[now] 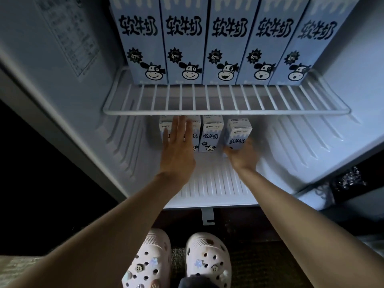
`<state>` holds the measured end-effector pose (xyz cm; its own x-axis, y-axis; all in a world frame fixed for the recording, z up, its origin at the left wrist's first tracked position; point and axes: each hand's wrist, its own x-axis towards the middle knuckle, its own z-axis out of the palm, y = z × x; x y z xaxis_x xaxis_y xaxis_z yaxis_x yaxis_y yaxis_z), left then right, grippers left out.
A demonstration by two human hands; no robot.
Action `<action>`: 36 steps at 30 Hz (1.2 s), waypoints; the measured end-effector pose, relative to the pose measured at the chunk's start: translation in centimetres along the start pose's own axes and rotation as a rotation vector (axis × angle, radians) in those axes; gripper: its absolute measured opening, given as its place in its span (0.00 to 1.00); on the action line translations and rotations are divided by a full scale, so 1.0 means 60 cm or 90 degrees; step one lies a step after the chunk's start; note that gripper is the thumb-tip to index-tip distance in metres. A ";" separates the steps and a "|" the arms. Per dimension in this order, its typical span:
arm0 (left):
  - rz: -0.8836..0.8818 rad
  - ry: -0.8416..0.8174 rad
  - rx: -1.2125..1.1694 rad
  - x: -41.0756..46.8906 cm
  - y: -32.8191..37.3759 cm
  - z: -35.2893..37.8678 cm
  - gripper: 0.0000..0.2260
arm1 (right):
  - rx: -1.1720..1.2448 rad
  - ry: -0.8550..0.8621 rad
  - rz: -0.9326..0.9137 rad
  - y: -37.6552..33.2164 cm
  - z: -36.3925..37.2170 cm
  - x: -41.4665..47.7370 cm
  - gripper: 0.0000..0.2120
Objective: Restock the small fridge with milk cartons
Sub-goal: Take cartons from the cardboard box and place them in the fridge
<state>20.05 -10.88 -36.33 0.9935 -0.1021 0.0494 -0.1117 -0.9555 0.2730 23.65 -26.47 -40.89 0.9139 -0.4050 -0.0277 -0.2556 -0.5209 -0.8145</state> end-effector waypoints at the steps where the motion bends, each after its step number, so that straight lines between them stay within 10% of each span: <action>1: -0.008 -0.006 0.003 0.001 -0.005 0.002 0.37 | -0.012 -0.004 -0.003 -0.003 -0.001 0.003 0.27; 36: -0.043 -0.086 -0.069 -0.029 0.016 -0.023 0.38 | -0.052 -0.156 0.082 -0.020 -0.021 -0.034 0.22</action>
<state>18.17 -11.23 -34.82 0.9916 -0.0822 -0.0995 -0.0393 -0.9267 0.3737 21.70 -25.95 -39.11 0.9188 -0.2834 -0.2747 -0.3896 -0.5393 -0.7466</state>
